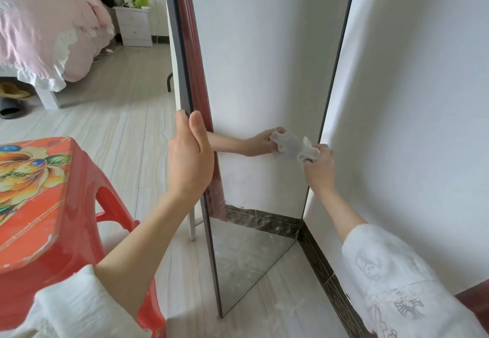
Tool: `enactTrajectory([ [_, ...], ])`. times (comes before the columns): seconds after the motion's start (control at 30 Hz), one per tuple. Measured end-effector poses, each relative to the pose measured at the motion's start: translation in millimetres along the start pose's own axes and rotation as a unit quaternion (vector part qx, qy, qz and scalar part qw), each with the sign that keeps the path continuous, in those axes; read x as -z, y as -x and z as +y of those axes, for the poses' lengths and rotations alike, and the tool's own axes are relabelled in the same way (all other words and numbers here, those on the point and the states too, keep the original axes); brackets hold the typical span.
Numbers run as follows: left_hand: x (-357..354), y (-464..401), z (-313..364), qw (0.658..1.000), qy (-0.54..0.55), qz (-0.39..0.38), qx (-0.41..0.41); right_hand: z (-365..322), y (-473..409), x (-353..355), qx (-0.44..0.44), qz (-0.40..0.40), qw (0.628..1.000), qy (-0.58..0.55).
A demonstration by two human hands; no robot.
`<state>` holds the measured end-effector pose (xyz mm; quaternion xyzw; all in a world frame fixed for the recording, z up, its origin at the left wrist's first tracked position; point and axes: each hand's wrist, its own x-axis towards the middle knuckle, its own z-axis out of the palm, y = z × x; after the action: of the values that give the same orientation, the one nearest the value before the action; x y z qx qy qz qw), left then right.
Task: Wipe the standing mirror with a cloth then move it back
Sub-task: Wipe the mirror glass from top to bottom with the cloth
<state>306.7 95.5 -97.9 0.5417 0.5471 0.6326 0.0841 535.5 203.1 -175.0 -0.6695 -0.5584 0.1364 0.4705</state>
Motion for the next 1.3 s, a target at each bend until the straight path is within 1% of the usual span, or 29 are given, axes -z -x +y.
enactTrajectory([
  [0.13,-5,0,-2,1.0,0.004,0.013,-0.01,-15,-11,-17,0.041,-0.007,0.999,0.0],
  [0.23,-7,-1,-4,0.999,-0.002,0.035,-0.018,-1,18,-30,0.075,0.0,0.997,0.02],
  [0.27,-8,-2,-4,0.999,-0.004,0.043,-0.021,6,31,-36,0.091,-0.011,0.995,0.025],
  [0.37,-10,-2,-2,0.998,-0.004,0.059,-0.026,35,75,-58,0.106,-0.097,0.989,0.019],
  [0.43,-9,-2,-2,0.998,0.0,0.057,-0.024,55,102,-71,0.075,-0.14,0.987,0.036],
  [0.5,-7,-3,-2,0.998,0.0,0.052,-0.025,69,115,-74,-0.002,-0.175,0.984,0.037],
  [0.57,-6,-3,-1,0.998,0.001,0.048,-0.028,70,109,-73,-0.068,-0.2,0.977,0.008],
  [0.6,-5,-3,-1,0.999,0.002,0.046,-0.028,65,101,-70,-0.092,-0.195,0.976,-0.02],
  [0.67,-5,-3,0,0.999,0.002,0.04,-0.024,45,77,-58,-0.112,-0.147,0.98,-0.07],
  [0.73,-4,-2,0,0.999,-0.001,0.035,-0.019,23,51,-45,-0.085,-0.091,0.989,-0.077],
  [0.87,-4,-2,0,0.999,-0.004,0.033,-0.013,-14,24,-27,-0.008,-0.032,0.997,-0.069],
  [0.93,-4,-2,0,0.999,-0.008,0.035,-0.014,-21,40,-30,0.055,-0.045,0.995,-0.076],
  [0.97,-4,-3,0,0.999,-0.009,0.037,-0.013,-18,54,-35,0.08,-0.07,0.991,-0.079],
  [1.0,-4,-3,1,0.999,-0.008,0.037,-0.007,-11,67,-40,0.082,-0.107,0.988,-0.072],
  [1.1,-2,-3,3,0.999,-0.014,0.023,0.019,8,94,-37,0.002,-0.237,0.971,-0.02],
  [1.13,0,-1,5,0.999,-0.016,0.014,0.025,12,100,-31,-0.035,-0.262,0.964,-0.028],
  [1.2,4,6,6,0.999,-0.019,-0.003,0.029,11,105,-15,-0.092,-0.26,0.957,-0.085],
  [1.3,5,17,3,0.997,-0.032,-0.023,0.069,3,106,8,-0.111,-0.238,0.955,-0.137],
])
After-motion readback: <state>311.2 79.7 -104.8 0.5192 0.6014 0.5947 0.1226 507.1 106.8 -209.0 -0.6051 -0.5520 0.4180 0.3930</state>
